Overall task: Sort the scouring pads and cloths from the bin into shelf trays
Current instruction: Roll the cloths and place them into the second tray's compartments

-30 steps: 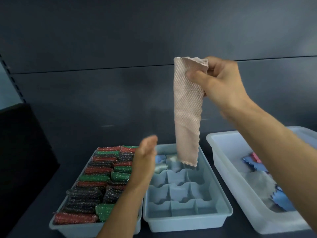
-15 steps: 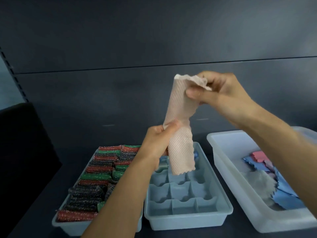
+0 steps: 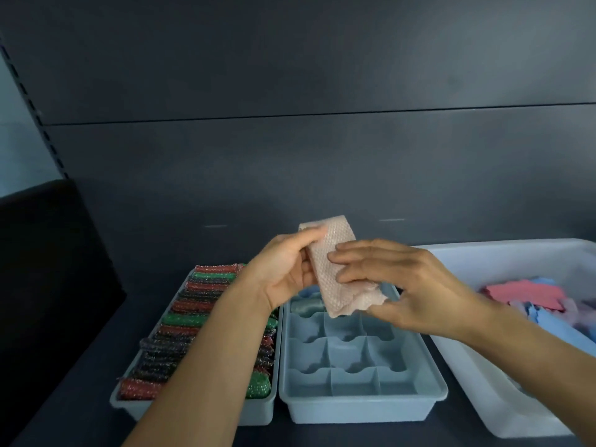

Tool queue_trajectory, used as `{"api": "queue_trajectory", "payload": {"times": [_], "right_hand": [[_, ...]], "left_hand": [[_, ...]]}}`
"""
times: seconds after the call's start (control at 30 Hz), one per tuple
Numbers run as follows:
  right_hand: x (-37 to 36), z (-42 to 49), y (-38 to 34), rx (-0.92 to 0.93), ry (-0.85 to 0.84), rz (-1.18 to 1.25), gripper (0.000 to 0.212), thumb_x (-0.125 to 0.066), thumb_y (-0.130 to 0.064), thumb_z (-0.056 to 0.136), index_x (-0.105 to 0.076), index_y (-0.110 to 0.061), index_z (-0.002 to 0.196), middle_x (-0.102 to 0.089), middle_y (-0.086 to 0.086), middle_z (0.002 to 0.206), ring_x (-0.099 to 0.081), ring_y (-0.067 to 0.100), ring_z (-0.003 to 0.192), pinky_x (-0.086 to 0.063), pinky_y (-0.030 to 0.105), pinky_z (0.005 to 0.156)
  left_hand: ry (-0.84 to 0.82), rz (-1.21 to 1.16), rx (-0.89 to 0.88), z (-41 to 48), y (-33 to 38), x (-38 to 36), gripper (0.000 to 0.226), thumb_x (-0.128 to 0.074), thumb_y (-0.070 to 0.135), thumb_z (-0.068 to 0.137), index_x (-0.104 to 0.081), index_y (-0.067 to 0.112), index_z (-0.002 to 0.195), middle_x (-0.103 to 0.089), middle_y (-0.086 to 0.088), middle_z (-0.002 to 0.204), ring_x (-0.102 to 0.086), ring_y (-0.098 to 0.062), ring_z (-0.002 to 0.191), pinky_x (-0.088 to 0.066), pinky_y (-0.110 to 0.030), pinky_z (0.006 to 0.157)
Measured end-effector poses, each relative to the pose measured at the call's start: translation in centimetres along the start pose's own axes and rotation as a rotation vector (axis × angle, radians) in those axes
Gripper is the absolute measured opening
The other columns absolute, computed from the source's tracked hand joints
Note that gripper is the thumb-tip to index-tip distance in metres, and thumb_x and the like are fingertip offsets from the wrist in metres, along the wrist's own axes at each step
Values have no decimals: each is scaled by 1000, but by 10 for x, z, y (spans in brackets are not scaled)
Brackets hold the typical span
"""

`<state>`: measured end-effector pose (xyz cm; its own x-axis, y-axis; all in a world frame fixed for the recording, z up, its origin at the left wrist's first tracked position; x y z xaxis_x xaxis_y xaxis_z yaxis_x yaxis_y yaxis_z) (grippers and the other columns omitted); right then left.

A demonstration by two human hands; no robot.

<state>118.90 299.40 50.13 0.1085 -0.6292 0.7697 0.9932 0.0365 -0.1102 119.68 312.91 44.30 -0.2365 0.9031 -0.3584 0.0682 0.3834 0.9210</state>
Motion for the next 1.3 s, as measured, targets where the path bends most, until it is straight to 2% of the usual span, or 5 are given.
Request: {"api": "queue_trajectory", "payload": {"times": [0.2,0.47,0.67,1.03,1.3], "right_hand": [[-7,4,3,-3,72,-232,57,-70,-7,69,-55,-21,122,-58,-7,131,-54,13,119,-41,31,94],[-16,-7,64,-826,312,885,13,-66,-5,87,-67,2,97,-72,23,89,-64,24,74,-53,43,63],[-25,-12,64,-832,298,957,13,-71,-19,85,-71,-9,93,-58,23,71,-46,28,61,-37,32,52],[-15,-6,51,-602,255,705,54,-36,24,84,-75,-12,74,-66,7,79,-59,16,68,-45,20,64],[-53,-28,76,-871,166,1018,43,-65,-52,80,-64,-29,117,-73,4,101,-69,19,87,-53,31,73]], "left_hand": [[-21,-81,82,0,-17,-3,35,-45,18,99,-57,-4,124,-66,-15,97,-64,-20,79,-57,-31,69],[-96,255,-76,-14,-16,-15,80,-39,76,76,-64,17,123,-71,-5,118,-66,-21,113,-53,-45,94],[68,269,-367,-22,7,-6,20,-67,16,89,-68,7,107,-74,-12,98,-72,-24,87,-58,-29,66],[-55,289,-122,-18,-16,-6,33,-50,34,98,-68,10,109,-74,-16,101,-72,-24,81,-59,-32,59],[94,437,-360,-18,-2,11,13,-64,8,92,-66,6,105,-76,-9,86,-73,-23,73,-59,-28,57]]}}
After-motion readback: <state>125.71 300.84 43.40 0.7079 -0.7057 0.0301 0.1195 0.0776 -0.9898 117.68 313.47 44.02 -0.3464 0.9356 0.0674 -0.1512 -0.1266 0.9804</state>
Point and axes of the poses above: each hand's wrist, its own z-axis towards the middle knuckle, its own x-axis out of the back of the hand, y = z × x, the point moved 9 cm from there along z, towards the middle knuckle
